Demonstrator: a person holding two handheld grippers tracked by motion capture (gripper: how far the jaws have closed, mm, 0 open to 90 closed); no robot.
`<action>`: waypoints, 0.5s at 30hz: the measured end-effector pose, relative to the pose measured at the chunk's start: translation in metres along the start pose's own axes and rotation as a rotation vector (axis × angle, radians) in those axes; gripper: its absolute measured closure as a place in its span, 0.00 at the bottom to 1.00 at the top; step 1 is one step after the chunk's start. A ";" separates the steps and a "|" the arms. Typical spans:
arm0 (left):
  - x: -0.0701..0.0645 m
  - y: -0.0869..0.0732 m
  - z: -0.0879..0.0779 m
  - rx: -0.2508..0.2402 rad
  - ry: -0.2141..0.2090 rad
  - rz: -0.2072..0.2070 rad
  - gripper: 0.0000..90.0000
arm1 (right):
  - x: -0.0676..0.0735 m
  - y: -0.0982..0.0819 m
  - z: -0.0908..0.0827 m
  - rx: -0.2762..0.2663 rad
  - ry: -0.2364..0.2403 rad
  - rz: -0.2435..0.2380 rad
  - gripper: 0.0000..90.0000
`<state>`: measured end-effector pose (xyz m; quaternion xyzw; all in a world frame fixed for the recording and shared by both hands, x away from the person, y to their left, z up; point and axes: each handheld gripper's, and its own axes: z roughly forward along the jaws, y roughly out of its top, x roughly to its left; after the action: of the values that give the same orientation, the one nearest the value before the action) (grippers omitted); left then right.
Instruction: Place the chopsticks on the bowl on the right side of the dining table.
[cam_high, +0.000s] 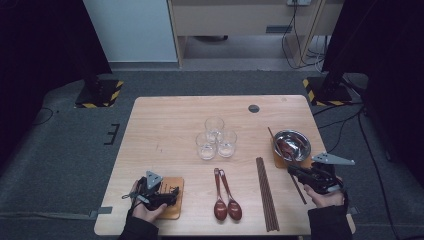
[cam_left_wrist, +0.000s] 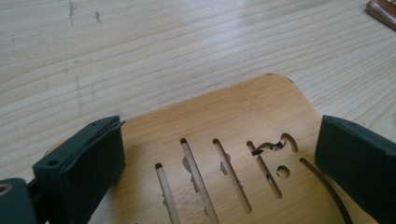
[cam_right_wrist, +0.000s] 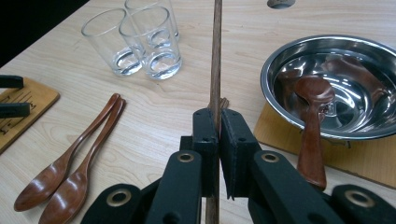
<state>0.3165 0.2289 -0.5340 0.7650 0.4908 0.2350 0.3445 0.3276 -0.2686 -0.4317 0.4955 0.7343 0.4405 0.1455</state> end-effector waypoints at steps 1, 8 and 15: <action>0.000 0.000 0.000 0.000 0.000 0.000 0.01 | 0.000 0.001 -0.001 -0.003 0.000 0.001 0.95; 0.000 0.000 0.000 0.000 -0.001 -0.001 0.01 | -0.003 0.006 -0.006 -0.029 -0.002 0.005 0.95; 0.000 0.000 0.000 0.000 -0.001 -0.001 0.01 | -0.007 0.010 -0.011 -0.047 -0.010 0.016 0.95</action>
<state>0.3166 0.2289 -0.5341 0.7648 0.4910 0.2347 0.3448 0.3301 -0.2788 -0.4193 0.5001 0.7191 0.4563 0.1570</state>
